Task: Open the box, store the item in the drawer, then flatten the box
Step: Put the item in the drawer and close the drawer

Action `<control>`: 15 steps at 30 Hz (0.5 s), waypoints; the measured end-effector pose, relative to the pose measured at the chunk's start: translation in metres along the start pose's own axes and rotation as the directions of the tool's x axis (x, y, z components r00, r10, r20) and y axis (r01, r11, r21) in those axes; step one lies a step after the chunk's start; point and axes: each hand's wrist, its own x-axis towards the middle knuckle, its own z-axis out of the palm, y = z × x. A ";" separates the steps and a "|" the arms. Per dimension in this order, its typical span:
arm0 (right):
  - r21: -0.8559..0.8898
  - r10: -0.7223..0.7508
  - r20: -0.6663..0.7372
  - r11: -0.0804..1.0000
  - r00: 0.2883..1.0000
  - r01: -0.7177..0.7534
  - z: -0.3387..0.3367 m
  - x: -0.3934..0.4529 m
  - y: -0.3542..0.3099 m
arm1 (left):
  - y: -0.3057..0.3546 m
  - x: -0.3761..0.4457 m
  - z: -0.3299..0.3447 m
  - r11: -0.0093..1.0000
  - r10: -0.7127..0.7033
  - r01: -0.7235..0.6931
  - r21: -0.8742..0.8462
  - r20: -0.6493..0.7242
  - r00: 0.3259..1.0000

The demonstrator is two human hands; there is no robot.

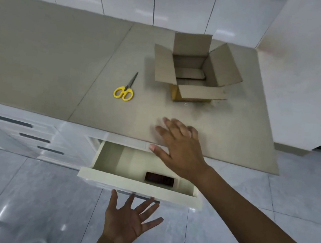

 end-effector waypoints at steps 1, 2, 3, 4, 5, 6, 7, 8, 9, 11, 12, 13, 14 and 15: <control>-0.020 0.079 0.127 0.997 0.989 -0.077 0.002 0.002 0.009 | 0.000 -0.002 0.003 1.000 0.005 -0.005 0.000 -0.009 1.000; -0.030 0.123 0.208 0.992 0.970 -0.120 0.005 0.003 0.016 | 0.000 -0.003 0.007 1.000 0.007 -0.007 0.005 -0.013 1.000; -0.039 0.134 0.250 0.991 0.959 -0.129 0.008 0.003 0.021 | 0.001 -0.003 0.010 1.000 0.005 -0.005 0.008 -0.017 1.000; -0.049 0.128 0.271 0.992 0.954 -0.119 0.012 0.002 0.024 | 0.002 -0.002 0.012 1.000 0.002 -0.002 0.007 -0.024 1.000; -0.060 0.122 0.286 0.992 0.951 -0.110 0.013 0.002 0.026 | 0.002 -0.001 0.013 1.000 0.000 0.001 0.003 -0.026 1.000; -0.064 0.122 0.299 0.992 0.946 -0.108 0.014 0.002 0.026 | 0.002 0.000 0.013 1.000 -0.001 0.001 -0.003 -0.026 1.000; -0.064 0.127 0.312 0.992 0.942 -0.113 0.014 0.002 0.026 | 0.002 0.001 0.013 1.000 -0.003 0.003 -0.003 -0.027 1.000; -0.066 0.134 0.322 0.991 0.937 -0.119 0.015 0.002 0.025 | 0.002 0.003 0.011 1.000 -0.007 0.007 0.002 -0.027 1.000; -0.070 0.138 0.326 0.990 0.935 -0.122 0.015 0.002 0.024 | 0.002 0.005 0.009 1.000 -0.015 0.015 0.013 -0.022 1.000; -0.075 0.142 0.322 0.989 0.936 -0.124 0.017 0.003 0.023 | 0.004 0.009 0.006 0.998 -0.030 0.030 0.046 0.004 1.000; -0.078 0.143 0.325 0.989 0.935 -0.124 0.018 0.003 0.024 | 0.005 0.012 0.004 0.998 -0.035 0.034 0.060 0.012 0.999; -0.083 0.141 0.329 0.989 0.934 -0.120 0.018 0.004 0.024 | 0.006 0.015 0.004 0.997 -0.036 0.034 0.067 0.018 0.999; -0.087 0.138 0.332 0.989 0.933 -0.115 0.018 0.004 0.024 | 0.008 0.018 0.004 0.997 -0.035 0.034 0.070 0.025 0.999; -0.091 0.135 0.339 0.990 0.931 -0.111 0.018 0.005 0.024 | 0.009 0.022 0.006 0.997 -0.034 0.032 0.071 0.031 0.999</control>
